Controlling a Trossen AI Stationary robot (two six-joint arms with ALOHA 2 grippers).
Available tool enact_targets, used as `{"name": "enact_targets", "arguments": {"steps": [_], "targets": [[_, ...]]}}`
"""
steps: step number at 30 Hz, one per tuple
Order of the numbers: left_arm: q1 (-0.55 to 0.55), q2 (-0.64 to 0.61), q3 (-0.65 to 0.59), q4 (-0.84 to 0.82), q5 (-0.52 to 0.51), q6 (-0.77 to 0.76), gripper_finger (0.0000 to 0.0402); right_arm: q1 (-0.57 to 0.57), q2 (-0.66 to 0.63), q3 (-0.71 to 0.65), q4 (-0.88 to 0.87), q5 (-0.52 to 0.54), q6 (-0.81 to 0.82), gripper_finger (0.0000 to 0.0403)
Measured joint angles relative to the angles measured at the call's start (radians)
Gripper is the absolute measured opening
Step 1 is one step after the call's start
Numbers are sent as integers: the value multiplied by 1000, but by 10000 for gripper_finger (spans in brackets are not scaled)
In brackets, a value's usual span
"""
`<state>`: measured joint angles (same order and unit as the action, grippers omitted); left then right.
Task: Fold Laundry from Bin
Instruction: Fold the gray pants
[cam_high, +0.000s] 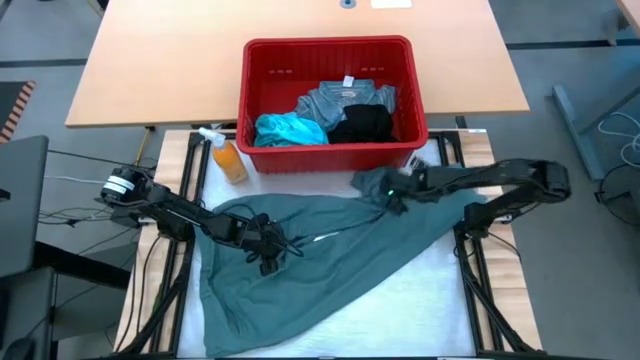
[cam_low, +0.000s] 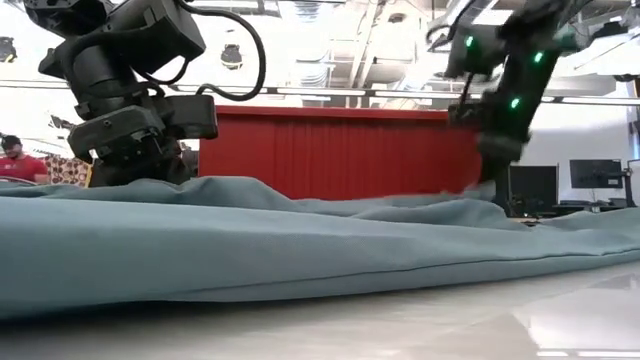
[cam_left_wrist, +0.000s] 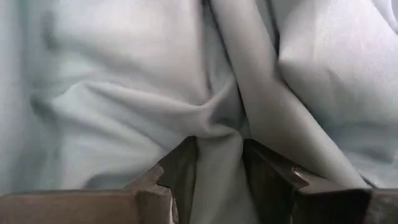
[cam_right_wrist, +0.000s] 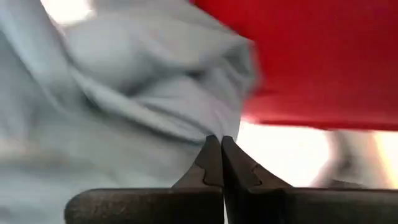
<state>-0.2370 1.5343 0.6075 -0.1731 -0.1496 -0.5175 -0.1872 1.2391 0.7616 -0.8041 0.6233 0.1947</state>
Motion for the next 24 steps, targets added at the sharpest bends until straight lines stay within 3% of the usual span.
{"name": "enact_targets", "arguments": {"steps": [6,9,11,14,18,24], "targets": [[13,-18,-1,2,0,-13,125,-5,-154,112,-158,238,-340,14],[12,-18,-1,3,1,-29,125,-28,-197,168,-206,319,-326,14],[9,-18,0,3,8,-36,125,-57,-217,217,-260,263,-177,14],[3,-18,0,4,6,-43,125,-105,-243,267,-303,35,11,14],[2,-18,0,3,6,-28,125,-101,-272,242,-207,-223,81,16],[-7,-18,0,3,4,-59,125,-87,-236,209,-172,-252,112,17]]}}
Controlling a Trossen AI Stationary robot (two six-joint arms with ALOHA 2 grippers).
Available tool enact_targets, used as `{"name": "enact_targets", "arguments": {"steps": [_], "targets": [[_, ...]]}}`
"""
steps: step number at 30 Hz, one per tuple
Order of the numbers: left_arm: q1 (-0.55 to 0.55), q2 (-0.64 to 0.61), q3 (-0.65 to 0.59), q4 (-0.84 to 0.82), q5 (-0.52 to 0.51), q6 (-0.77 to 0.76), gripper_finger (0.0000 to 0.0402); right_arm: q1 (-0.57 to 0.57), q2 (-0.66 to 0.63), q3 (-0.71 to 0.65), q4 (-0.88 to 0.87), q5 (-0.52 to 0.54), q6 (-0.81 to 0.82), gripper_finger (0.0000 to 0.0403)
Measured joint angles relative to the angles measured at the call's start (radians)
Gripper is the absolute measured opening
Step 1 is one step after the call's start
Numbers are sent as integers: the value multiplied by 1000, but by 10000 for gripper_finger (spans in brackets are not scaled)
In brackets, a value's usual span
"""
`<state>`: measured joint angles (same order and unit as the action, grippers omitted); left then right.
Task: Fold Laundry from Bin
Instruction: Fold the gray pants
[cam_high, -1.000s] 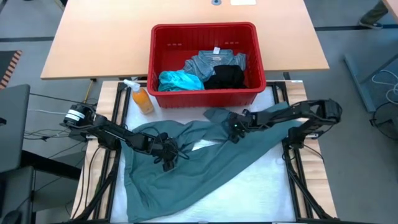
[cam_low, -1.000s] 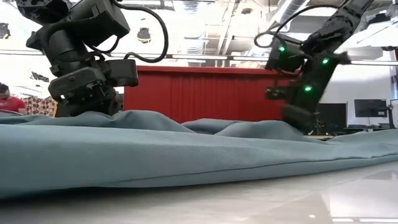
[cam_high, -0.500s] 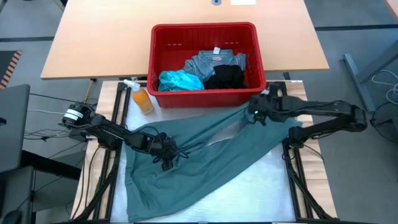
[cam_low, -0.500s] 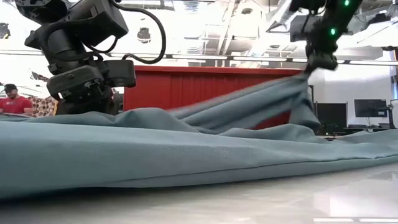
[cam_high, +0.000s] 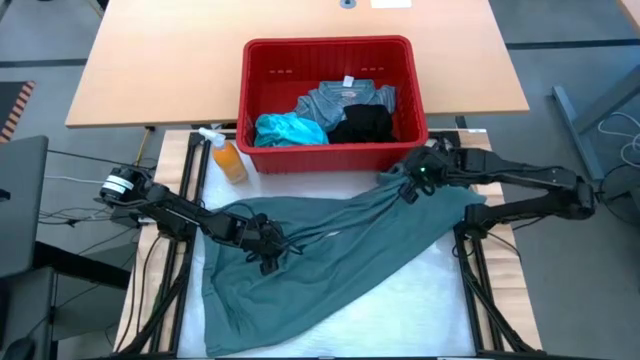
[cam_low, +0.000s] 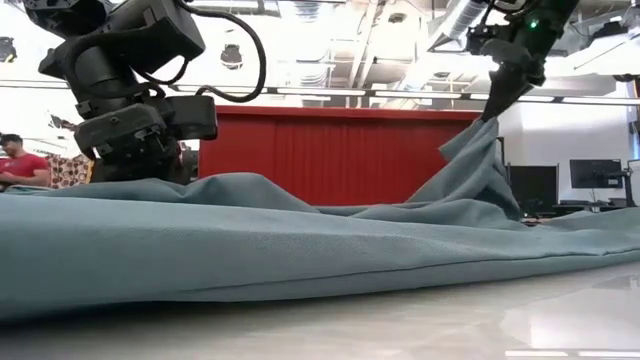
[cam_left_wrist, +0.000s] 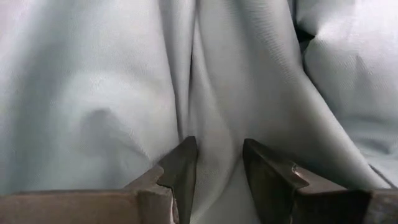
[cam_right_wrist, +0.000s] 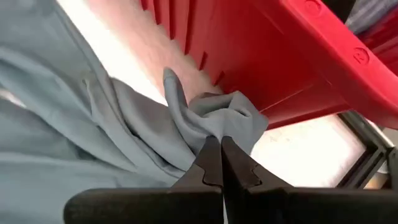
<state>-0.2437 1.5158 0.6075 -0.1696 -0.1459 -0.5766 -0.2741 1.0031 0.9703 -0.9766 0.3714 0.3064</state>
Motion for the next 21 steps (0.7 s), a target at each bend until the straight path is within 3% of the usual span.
{"name": "enact_targets", "arguments": {"steps": [3,9,15,17,21], "targets": [[-40,-13,0,-34,-24,-69,125,16,5,-27,31,4,51,17],[-148,-73,-39,-170,-204,-242,125,24,19,-177,205,14,85,27],[-161,-133,-90,-198,-188,-367,125,24,21,-252,500,-179,31,83],[-166,-143,-100,-218,-183,-400,125,26,21,-232,468,-214,-15,106],[-178,-143,-101,-231,-189,-413,125,24,-1,-172,203,-180,-4,138]]}}
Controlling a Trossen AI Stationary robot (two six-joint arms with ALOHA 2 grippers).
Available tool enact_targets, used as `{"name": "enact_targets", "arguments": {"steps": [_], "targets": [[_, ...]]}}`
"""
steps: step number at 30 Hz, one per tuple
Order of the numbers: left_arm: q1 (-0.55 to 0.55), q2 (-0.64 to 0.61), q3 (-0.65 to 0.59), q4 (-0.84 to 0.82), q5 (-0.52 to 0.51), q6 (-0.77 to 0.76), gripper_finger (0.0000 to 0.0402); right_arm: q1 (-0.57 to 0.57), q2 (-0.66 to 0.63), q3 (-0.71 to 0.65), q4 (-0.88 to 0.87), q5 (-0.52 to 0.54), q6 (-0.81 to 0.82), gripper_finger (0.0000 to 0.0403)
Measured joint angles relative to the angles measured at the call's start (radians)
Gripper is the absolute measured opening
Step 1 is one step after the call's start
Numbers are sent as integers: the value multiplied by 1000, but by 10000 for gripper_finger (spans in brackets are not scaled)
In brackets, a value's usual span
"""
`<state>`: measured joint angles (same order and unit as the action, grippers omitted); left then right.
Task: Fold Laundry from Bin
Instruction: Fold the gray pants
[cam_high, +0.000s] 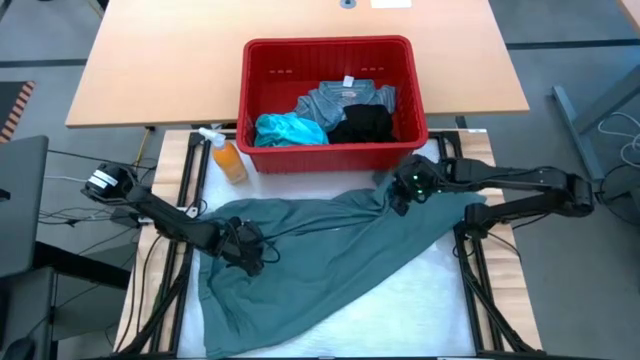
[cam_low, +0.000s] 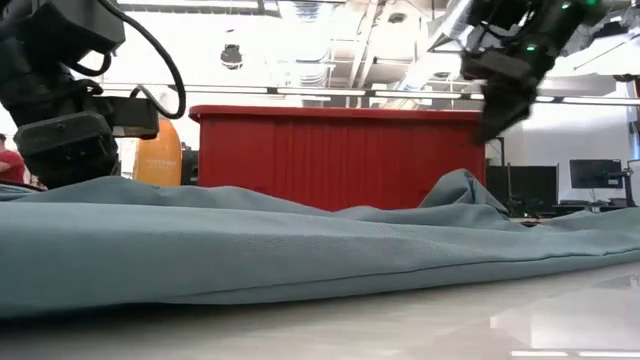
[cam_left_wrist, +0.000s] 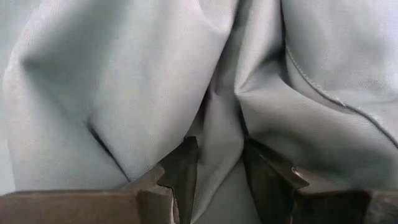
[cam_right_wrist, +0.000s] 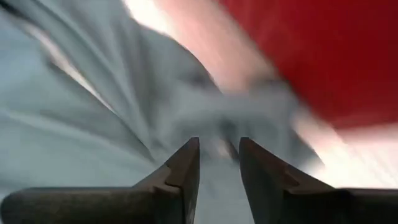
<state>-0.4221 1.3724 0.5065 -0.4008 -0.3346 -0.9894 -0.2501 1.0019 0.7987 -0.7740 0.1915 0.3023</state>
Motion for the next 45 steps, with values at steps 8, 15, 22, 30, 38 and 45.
{"name": "enact_targets", "arguments": {"steps": [8,15,22,30,38,45], "targets": [[11,0,-1,3,-33,35,125,0,-16,-67,-221,185,292,143],[72,0,-1,33,19,124,125,-88,56,-186,3,231,379,133],[72,1,-2,44,31,151,125,-184,136,-305,269,298,484,133],[45,1,-1,52,32,158,125,-232,270,-396,588,308,480,133],[44,1,-1,55,25,143,125,-233,384,-394,633,266,457,102],[41,1,0,52,27,125,125,-142,296,-397,615,218,427,19]]}}
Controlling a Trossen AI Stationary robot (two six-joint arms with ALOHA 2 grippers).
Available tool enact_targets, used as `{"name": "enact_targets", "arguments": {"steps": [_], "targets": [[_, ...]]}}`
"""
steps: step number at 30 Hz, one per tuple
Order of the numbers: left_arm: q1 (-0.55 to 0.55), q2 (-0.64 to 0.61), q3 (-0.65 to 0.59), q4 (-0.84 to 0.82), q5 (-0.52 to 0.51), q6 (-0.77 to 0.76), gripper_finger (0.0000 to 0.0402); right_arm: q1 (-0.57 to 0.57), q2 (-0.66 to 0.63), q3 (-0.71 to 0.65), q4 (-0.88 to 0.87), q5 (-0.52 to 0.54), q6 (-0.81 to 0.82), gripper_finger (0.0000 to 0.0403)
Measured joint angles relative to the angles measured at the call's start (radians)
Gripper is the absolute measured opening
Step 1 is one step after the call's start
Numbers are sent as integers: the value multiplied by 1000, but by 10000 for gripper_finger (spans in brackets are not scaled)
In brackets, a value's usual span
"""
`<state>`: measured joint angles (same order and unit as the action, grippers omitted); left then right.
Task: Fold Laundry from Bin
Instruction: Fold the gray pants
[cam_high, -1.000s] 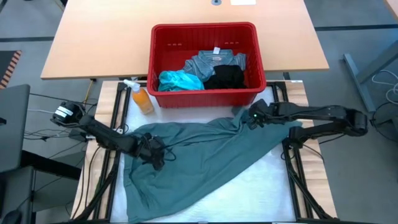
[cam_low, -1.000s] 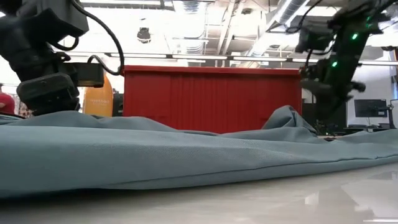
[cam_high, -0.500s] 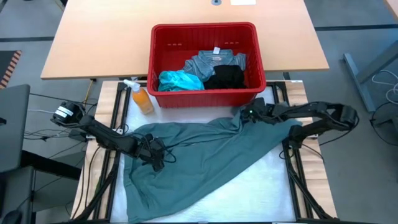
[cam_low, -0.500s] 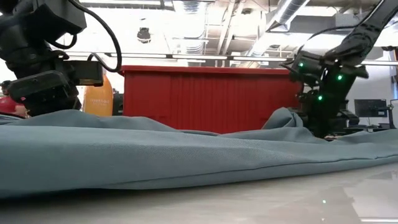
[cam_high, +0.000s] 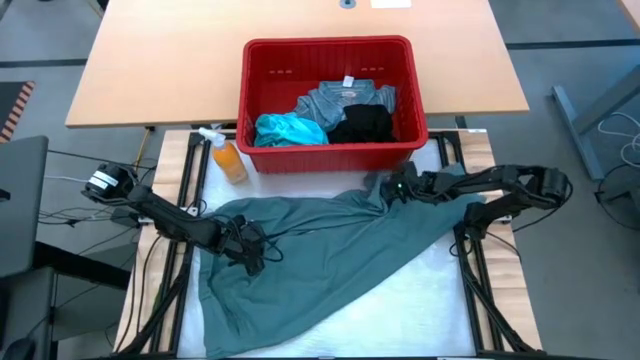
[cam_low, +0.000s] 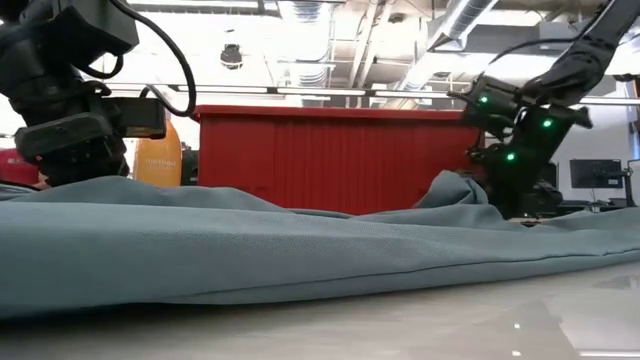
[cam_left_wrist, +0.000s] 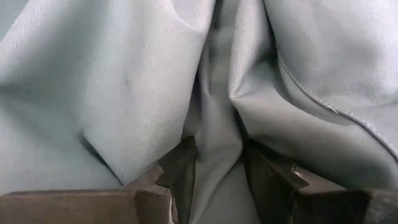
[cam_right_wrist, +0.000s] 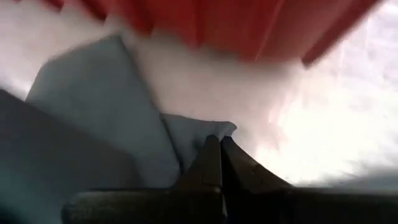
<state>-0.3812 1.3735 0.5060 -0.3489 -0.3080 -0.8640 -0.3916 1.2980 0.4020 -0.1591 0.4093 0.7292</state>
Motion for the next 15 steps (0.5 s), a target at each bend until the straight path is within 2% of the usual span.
{"name": "enact_targets", "arguments": {"steps": [3,11,15], "targets": [[-8,-2,0,0,1,-17,125,29,-145,31,-183,6,-3,17],[-14,-2,0,3,-19,-51,125,133,-512,210,-478,389,-55,16],[-16,-2,0,2,-25,-81,125,120,-617,322,-665,507,-80,16]]}}
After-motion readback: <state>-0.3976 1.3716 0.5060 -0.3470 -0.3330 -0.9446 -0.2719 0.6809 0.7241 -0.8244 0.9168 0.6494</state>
